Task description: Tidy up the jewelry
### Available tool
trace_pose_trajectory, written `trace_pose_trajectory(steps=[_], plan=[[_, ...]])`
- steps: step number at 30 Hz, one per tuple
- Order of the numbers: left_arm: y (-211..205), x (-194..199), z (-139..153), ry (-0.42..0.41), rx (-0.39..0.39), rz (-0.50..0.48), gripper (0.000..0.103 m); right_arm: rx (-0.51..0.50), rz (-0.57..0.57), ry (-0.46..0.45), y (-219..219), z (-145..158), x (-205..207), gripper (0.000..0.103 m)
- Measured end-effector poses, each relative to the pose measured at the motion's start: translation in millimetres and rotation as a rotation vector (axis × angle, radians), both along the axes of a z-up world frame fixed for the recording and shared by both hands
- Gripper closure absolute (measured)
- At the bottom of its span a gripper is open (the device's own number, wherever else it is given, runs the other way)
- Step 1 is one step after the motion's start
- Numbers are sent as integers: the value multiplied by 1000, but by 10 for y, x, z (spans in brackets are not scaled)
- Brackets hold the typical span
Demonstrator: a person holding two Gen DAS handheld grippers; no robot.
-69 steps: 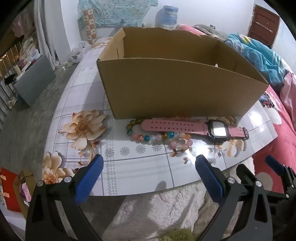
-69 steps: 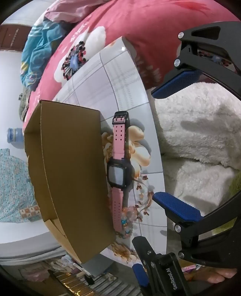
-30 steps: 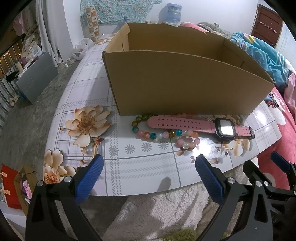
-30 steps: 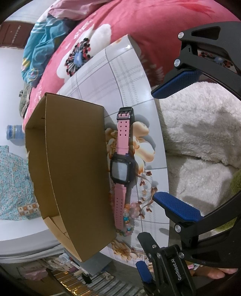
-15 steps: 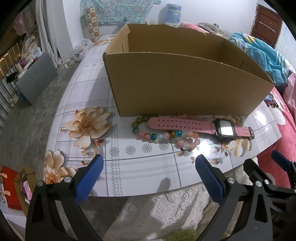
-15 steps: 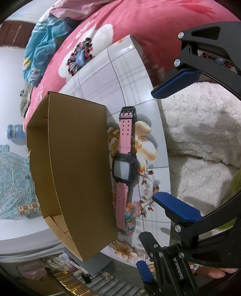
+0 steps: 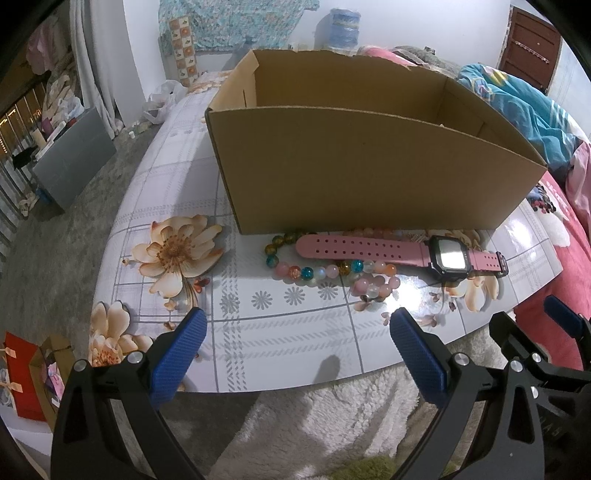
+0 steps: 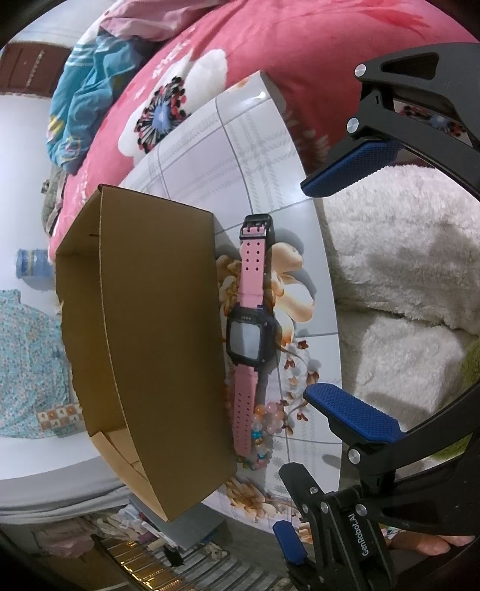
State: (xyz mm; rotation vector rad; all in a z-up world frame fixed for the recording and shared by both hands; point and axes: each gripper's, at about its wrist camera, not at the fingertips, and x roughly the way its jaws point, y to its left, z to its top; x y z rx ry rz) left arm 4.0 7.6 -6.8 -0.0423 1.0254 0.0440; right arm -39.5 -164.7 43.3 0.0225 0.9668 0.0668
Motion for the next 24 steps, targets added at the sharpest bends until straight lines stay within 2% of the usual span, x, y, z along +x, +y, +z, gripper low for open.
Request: trace_pose_trajectory(steps=[4, 9, 12, 14, 18, 22, 24], plan=[[-2, -3, 0, -4, 5, -25, 6, -1, -8, -6, -30, 8, -7, 7], [-11, -52, 22, -33, 14, -102, 6, 32, -14, -14, -89, 0, -25, 7], [37, -97, 35, -67, -26, -155, 6, 54, -1, -25, -101, 7, -32, 7], [92, -122, 41, -93, -81, -186, 6, 74, 15, -44, -95, 30, -36, 7], [340, -137, 63, -148, -279, -223, 6, 121, 71, -76, -26, 80, -22, 7], [551, -112, 63, -169, -372, -219, 6, 173, 141, -78, 106, 84, 37, 14], [600, -95, 61, -175, -394, -223, 6, 193, 179, -69, 213, 73, 75, 21]])
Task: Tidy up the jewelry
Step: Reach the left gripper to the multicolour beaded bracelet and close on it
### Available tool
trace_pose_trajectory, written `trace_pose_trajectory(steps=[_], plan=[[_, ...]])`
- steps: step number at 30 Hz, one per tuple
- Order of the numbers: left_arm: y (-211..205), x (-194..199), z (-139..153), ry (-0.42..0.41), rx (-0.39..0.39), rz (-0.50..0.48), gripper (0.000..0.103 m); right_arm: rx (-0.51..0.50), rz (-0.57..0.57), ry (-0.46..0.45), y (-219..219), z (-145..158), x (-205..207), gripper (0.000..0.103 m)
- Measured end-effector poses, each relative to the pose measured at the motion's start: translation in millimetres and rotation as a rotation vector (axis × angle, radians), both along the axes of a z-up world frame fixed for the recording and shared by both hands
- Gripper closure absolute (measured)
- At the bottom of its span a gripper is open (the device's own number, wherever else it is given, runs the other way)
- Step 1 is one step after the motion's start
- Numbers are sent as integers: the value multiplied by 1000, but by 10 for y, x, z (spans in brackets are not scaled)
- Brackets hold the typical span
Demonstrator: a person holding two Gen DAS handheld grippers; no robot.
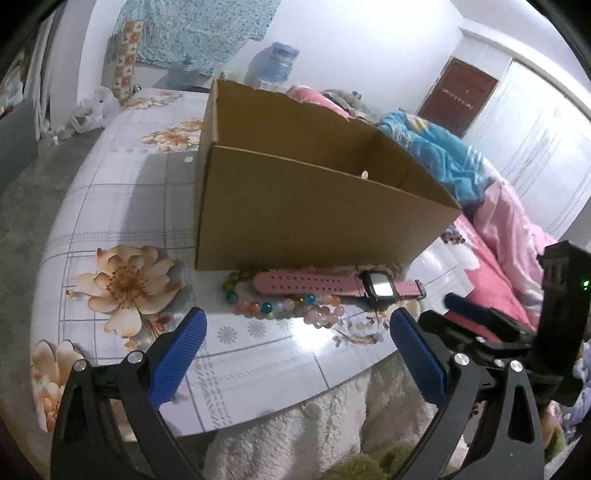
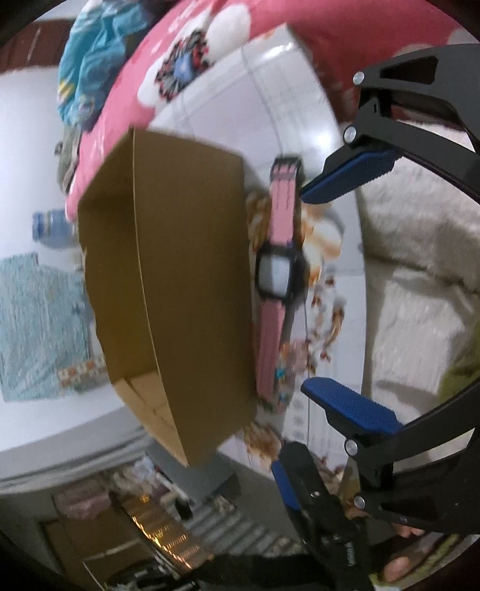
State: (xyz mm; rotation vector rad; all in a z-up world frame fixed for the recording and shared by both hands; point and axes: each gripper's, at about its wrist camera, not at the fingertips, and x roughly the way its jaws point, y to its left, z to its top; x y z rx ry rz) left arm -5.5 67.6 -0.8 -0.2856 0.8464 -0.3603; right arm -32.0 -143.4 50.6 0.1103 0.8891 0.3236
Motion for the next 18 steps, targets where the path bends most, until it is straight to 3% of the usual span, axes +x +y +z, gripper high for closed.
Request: trace_pose_trajectory(steps=[3, 5, 11, 15, 18], plan=[[20, 36, 0, -12, 46, -7, 6, 20, 47, 10, 136, -24, 63, 29], [10, 51, -29, -16, 128, -2, 6, 20, 74, 12, 216, -34, 104, 33], [42, 95, -77, -70, 234, -36, 7, -55, 165, 12, 534, -105, 248, 52], [5, 143, -105, -105, 309, -95, 25, -85, 191, 45, 631, -214, 374, 65], [-42, 177, -136, -107, 331, -154, 40, -92, 196, 71, 633, -258, 415, 68]])
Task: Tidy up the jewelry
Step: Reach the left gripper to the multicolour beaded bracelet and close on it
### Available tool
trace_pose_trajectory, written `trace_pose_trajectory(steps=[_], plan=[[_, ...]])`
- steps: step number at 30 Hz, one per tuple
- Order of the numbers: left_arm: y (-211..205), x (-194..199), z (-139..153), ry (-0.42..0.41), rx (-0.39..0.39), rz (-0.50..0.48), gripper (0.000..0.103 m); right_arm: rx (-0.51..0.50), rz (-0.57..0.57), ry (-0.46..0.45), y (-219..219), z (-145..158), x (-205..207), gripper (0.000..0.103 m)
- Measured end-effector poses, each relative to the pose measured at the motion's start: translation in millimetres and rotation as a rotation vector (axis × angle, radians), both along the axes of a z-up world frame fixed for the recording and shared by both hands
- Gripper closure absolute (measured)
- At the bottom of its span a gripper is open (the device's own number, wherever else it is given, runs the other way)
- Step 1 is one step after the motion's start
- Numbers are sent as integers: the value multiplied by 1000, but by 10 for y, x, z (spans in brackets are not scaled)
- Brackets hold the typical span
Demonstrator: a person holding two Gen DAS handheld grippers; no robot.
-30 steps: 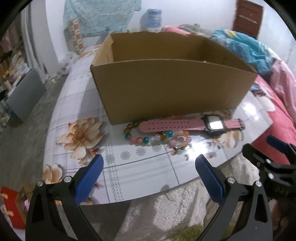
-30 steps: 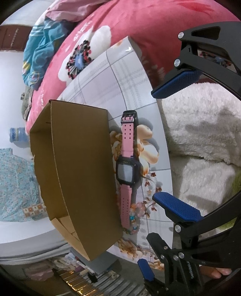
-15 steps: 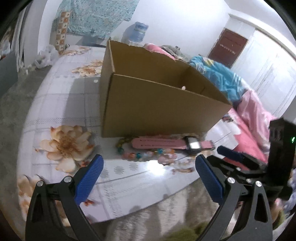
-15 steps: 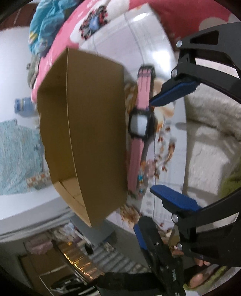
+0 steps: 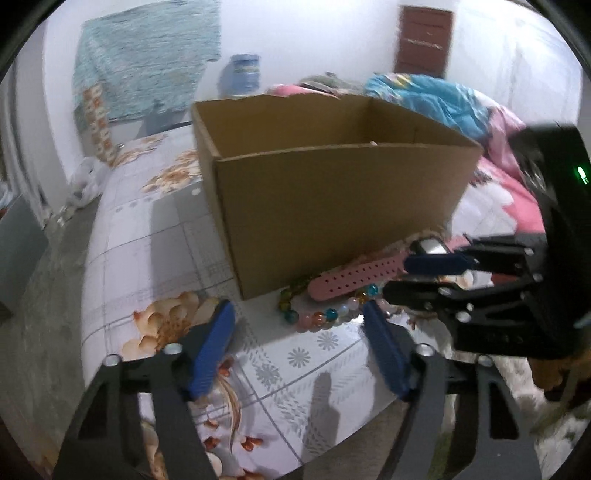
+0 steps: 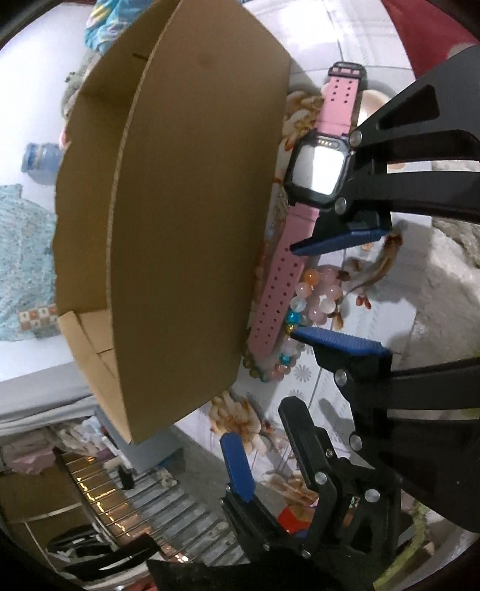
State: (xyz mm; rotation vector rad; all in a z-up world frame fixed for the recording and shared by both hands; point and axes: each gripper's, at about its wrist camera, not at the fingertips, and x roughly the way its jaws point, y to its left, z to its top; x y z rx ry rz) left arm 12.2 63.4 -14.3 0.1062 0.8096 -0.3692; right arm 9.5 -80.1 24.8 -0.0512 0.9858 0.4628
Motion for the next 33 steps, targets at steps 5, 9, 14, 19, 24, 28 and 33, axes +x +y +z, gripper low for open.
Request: trace_pose_trajectory(steps=[5, 9, 14, 19, 24, 28, 33], plan=[[-78, 104, -73, 39, 26, -105, 59, -32, 12, 10, 16, -7, 30, 70], [-171, 134, -149, 58, 66, -188, 62, -104, 48, -8, 135, -25, 28, 76], [-282, 151, -215, 36, 149, -281, 62, -136, 82, 1, 156, -31, 62, 98], [-370, 185, -264, 29, 199, -332, 63, -54, 88, 14, 97, 85, 53, 103], [-399, 213, -266, 33, 188, -346, 94, -25, 92, 4, 84, 162, 51, 103], [-397, 218, -202, 43, 142, -320, 94, -8, 95, 16, 48, 158, 24, 100], [-253, 184, -132, 70, 68, -287, 94, 15, 90, 14, 61, 119, -41, 61]])
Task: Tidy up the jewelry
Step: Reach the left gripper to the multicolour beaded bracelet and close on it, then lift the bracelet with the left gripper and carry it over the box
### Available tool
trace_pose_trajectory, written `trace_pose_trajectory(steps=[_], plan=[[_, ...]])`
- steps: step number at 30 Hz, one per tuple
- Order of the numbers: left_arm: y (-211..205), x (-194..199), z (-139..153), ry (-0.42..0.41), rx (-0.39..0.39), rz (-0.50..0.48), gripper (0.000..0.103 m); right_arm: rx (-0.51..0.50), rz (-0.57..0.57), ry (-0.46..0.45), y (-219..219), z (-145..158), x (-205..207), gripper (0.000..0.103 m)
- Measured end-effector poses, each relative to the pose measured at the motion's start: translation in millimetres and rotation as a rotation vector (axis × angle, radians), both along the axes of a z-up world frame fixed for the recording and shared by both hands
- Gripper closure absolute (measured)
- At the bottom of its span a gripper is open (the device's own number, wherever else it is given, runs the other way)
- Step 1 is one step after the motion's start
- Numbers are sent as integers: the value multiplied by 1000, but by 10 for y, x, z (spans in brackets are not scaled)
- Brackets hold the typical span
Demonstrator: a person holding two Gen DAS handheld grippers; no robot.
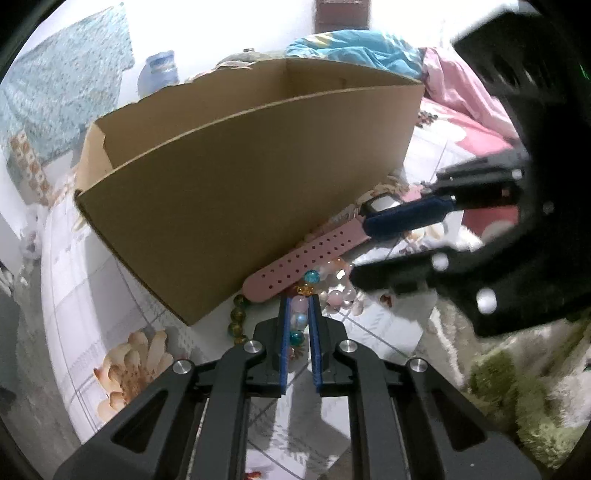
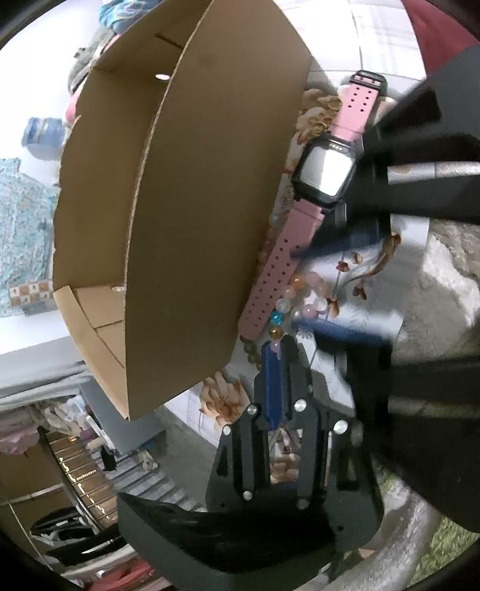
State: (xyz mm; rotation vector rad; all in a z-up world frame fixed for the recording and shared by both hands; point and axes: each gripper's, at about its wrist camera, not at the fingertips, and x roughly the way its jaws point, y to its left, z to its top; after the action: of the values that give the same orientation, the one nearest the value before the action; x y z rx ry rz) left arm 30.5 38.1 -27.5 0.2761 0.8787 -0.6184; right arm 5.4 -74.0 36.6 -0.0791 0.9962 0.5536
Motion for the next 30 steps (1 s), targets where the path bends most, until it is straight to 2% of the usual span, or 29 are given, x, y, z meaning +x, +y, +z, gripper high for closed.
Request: trace_pose_trajectory(steps=[4, 10, 17, 20, 28, 29, 30], plan=[[95, 11, 91, 40, -66, 28, 94, 75, -39, 58, -34, -116, 50, 61], [211, -5, 248, 63, -157, 34, 94, 213, -91, 92, -161, -215, 113, 61], [216, -28, 443, 68, -228, 14, 94, 273, -77, 85, -151, -275, 101, 72], [184, -73, 593, 66, -254, -5, 94, 304, -68, 61, -161, -184, 40, 72], [343, -107, 1207, 114, -438, -109, 94, 412, -24, -71, -192, 401, -156, 72], [351, -111, 1277, 109, -451, -119, 94, 422, -15, -99, -196, 518, -162, 73], [364, -100, 1381, 99, -471, -134, 94, 427, -12, -116, -199, 593, -154, 79]])
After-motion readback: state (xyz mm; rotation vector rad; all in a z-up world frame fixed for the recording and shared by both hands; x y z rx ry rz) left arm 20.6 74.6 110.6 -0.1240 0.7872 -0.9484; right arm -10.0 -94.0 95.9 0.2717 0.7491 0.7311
